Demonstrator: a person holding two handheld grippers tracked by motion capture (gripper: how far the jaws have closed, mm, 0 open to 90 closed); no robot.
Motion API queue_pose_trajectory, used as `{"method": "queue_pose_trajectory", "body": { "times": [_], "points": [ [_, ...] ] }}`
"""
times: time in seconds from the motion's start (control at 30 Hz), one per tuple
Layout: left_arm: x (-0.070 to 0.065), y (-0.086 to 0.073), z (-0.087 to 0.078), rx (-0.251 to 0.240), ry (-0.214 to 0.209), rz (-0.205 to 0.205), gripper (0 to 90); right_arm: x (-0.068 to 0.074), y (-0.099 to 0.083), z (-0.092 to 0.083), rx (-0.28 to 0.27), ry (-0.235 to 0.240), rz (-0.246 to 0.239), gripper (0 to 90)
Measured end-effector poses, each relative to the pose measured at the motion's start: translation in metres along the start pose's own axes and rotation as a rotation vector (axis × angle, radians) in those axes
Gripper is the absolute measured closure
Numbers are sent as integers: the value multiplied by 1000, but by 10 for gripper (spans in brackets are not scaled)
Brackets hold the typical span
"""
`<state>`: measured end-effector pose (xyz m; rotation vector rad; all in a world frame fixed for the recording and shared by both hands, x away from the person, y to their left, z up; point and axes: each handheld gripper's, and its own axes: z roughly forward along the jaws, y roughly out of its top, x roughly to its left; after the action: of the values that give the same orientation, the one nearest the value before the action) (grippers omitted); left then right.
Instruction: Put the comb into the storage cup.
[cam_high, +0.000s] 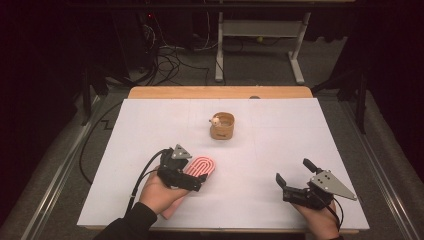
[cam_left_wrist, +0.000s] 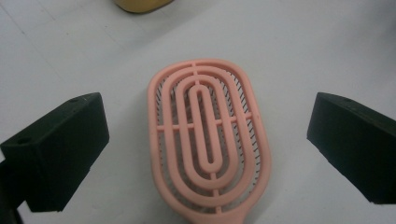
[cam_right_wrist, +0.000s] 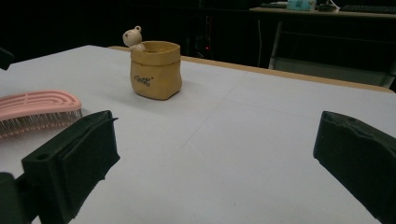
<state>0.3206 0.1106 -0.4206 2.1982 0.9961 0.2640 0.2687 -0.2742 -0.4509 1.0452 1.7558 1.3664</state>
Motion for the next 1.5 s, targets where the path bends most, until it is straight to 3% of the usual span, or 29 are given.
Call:
{"method": "queue_pose_trajectory", "body": {
  "times": [0.3, 0.67, 1.07, 1.27, 1.5],
  "points": [
    [-6, 3, 23, 101, 7, -7, 0, 0, 0, -1, -3, 1, 0, 3],
    [-8, 3, 35, 178, 60, -26, 0, 0, 1, -1, -6, 1, -1, 3],
    [-6, 2, 37, 201, 41, -52, 85, 0, 1, -1, -4, 2, 1, 3],
    [-5, 1, 37, 213, 41, -42, 165, 0, 0, -1, -4, 1, 4, 3],
    [-5, 1, 38, 212, 46, -35, 170, 0, -1, -1, 0, 3, 7, 3]
  ]
}}
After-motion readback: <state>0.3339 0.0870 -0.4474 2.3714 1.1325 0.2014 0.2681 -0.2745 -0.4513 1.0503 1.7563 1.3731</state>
